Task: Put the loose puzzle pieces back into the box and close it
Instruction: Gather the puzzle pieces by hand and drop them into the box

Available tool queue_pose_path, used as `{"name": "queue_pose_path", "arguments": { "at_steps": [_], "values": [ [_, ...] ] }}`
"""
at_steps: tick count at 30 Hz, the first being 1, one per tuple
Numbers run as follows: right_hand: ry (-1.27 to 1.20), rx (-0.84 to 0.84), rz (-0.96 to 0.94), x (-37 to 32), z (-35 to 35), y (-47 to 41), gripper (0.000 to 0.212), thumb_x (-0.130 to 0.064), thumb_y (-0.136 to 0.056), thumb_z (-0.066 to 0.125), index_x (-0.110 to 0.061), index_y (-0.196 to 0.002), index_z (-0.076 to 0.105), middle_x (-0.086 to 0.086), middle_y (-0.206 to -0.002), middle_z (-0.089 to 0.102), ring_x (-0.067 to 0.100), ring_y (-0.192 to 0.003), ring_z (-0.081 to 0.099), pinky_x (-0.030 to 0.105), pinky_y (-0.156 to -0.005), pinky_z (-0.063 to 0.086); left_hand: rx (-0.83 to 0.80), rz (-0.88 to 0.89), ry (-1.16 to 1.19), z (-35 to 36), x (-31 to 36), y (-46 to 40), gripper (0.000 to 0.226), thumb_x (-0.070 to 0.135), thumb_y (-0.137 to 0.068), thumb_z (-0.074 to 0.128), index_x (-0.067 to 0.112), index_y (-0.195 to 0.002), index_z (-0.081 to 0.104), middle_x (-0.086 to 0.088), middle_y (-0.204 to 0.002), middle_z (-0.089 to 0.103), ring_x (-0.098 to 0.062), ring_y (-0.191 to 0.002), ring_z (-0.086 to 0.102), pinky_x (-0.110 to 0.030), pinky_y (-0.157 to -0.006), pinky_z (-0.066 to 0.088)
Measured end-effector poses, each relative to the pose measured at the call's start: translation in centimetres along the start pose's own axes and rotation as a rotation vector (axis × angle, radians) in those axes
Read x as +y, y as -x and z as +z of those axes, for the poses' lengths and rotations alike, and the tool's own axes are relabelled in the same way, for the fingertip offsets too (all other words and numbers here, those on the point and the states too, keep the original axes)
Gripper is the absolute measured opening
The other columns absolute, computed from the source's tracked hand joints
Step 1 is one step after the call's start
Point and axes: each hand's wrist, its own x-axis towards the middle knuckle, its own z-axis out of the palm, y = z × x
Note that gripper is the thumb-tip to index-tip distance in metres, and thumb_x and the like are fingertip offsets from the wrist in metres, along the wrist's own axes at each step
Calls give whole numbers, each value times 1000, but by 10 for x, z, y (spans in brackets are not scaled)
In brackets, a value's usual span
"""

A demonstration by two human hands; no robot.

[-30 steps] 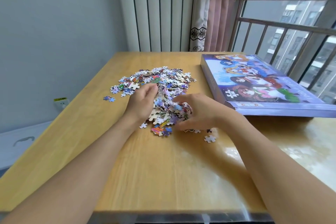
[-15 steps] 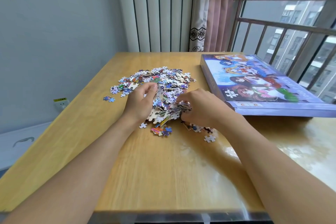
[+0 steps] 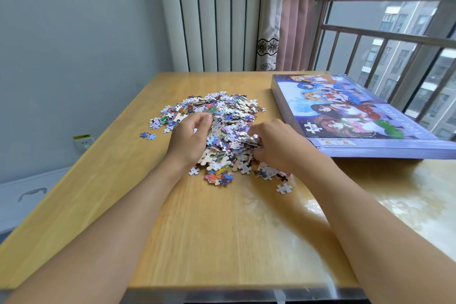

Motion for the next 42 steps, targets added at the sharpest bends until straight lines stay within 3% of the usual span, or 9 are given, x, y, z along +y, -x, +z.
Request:
{"name": "queue_pose_path", "arguments": {
  "at_steps": [4,9,13,17,20,25,29,35,42],
  "values": [
    [30,49,-33,-1,3,-2,28,-11,-89,65,-8,-117,65,9,-87,63,31,-73,63,41,-63,51,3,11,4,0,-1,-1,33,36,-105,45,21,-127,65,16,-116,62,9,-104,52,-5,-84,35],
    [-224,180,-15,4,5,-9,21,-14,-87,70,-16,-108,70,6,-87,69,22,-68,62,31,-59,50,10,16,27,-1,-2,-2,30,36,-105,46,23,-123,66,25,-106,60,19,-99,50,-5,-82,36],
    [-1009,245,191,2,2,-12,17,-15,-88,76,-12,-104,71,7,-85,75,8,-61,65,24,-54,52,37,49,12,-1,0,-1,23,35,-105,48,27,-115,67,20,-107,63,18,-99,51,-6,-82,37],
    [-1881,44,456,1,-2,-16,32,-5,-92,68,2,-122,58,18,-106,68,25,-83,70,37,-79,60,58,109,-41,-2,4,1,23,34,-103,53,24,-116,69,15,-112,64,14,-102,52,0,-79,36],
    [-2201,-21,621,0,-5,-14,30,-2,-97,58,2,-126,50,21,-110,57,27,-88,65,36,-79,62,48,192,-66,0,6,5,23,31,-100,58,22,-117,70,13,-114,66,6,-107,57,-13,-86,44],
    [-2261,-7,704,-2,-5,-12,37,-3,-100,53,-1,-135,40,26,-126,48,38,-98,64,45,-75,61,5,245,-60,7,13,13,21,28,-99,62,23,-118,69,11,-116,66,-4,-113,60,-27,-94,51],
    [-2208,-23,703,-5,-4,-7,40,-1,-94,64,-2,-131,49,28,-137,41,41,-107,64,45,-73,63,-9,240,-37,12,17,17,21,28,-98,63,23,-117,69,19,-114,64,-1,-110,60,-30,-93,52],
    [-2040,-95,694,-11,-7,4,23,13,-97,49,12,-120,51,30,-130,50,32,-89,65,34,-60,63,5,298,-119,11,21,20,18,25,-98,63,22,-114,71,14,-115,67,2,-112,57,-24,-96,48],
    [-1986,-87,650,16,-63,23,12,10,-99,47,11,-110,51,29,-113,57,30,-80,68,35,-68,62,-122,357,-256,27,60,8,27,12,-94,61,19,-120,67,4,-121,64,-11,-115,55,-31,-98,45]
  ]
}}
